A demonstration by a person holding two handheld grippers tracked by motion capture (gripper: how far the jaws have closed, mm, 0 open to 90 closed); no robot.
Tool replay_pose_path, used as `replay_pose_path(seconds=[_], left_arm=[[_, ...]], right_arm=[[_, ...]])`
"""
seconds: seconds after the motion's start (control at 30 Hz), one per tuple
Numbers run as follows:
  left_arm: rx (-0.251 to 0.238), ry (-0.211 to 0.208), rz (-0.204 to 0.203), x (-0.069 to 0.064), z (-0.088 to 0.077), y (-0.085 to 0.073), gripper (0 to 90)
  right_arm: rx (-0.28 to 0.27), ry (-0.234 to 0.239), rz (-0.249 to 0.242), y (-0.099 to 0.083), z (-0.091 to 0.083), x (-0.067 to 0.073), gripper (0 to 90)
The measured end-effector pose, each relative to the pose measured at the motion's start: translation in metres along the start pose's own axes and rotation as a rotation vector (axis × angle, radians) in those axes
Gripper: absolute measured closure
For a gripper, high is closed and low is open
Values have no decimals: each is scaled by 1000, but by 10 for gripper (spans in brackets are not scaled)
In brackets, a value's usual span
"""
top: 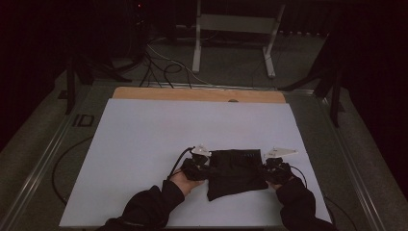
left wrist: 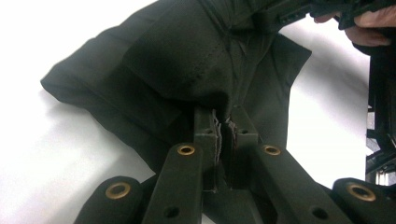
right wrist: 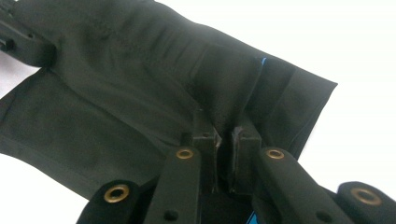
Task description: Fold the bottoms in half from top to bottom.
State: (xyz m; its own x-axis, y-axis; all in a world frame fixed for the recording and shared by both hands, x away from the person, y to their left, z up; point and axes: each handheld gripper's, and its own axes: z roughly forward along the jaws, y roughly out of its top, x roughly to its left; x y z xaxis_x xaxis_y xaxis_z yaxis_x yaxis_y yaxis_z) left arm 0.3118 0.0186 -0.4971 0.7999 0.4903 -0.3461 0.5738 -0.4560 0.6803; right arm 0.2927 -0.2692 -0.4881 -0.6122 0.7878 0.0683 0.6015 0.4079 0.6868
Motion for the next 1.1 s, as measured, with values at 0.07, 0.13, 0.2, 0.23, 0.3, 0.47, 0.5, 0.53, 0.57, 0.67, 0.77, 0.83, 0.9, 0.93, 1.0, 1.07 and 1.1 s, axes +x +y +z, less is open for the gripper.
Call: replay_pose_path(seconds=[0.07, 0.13, 0.2, 0.23, 0.3, 0.47, 0.5, 0.53, 0.57, 0.67, 0.77, 0.83, 0.9, 0.93, 1.0, 1.07, 1.1], left_arm=[[0, 5, 2, -1, 0, -1, 853], [6, 9, 2, -1, 1, -4, 853], [16, 21, 7, -1, 1, -7, 852], [18, 20, 7, 0, 1, -8, 852], [20, 24, 14, 0, 1, -8, 852], [31, 46, 33, 0, 2, -9, 853], [28, 42, 26, 0, 2, -10, 852], [33, 41, 30, 0, 3, -11, 852], [33, 41, 30, 0, 3, -11, 852], [29, 55, 39, -3, 4, -14, 851], [28, 58, 41, -4, 5, -15, 847], [29, 58, 34, -3, 6, -15, 846], [30, 59, 35, -3, 7, -16, 844], [29, 60, 36, -3, 7, -15, 842], [28, 58, 34, -3, 7, -15, 838], [23, 55, 32, -3, 7, -16, 836], [18, 54, 33, -3, 7, -16, 834]], right_arm=[[3, 7, 2, -1, 1, -1, 841], [18, 19, 8, -3, 3, 0, 840], [19, 22, 11, -5, 4, 1, 840], [24, 24, 2, -6, 4, 2, 840], [32, 27, 3, -9, 5, 3, 840], [36, 27, 14, -12, 6, 6, 839], [37, 26, 10, -13, 6, 6, 839], [36, 22, 4, -13, 6, 6, 839], [38, 21, -3, -13, 6, 5, 838], [44, 16, -5, -14, 7, 5, 837], [35, 16, -11, -16, 8, 5, 829], [36, 16, -4, -16, 8, 4, 827], [37, 17, -1, -16, 9, 4, 826], [35, 16, -3, -16, 9, 5, 826], [36, 17, -3, -16, 9, 5, 826], [37, 19, 4, -15, 9, 4, 824], [36, 20, 6, -15, 9, 4, 821]])
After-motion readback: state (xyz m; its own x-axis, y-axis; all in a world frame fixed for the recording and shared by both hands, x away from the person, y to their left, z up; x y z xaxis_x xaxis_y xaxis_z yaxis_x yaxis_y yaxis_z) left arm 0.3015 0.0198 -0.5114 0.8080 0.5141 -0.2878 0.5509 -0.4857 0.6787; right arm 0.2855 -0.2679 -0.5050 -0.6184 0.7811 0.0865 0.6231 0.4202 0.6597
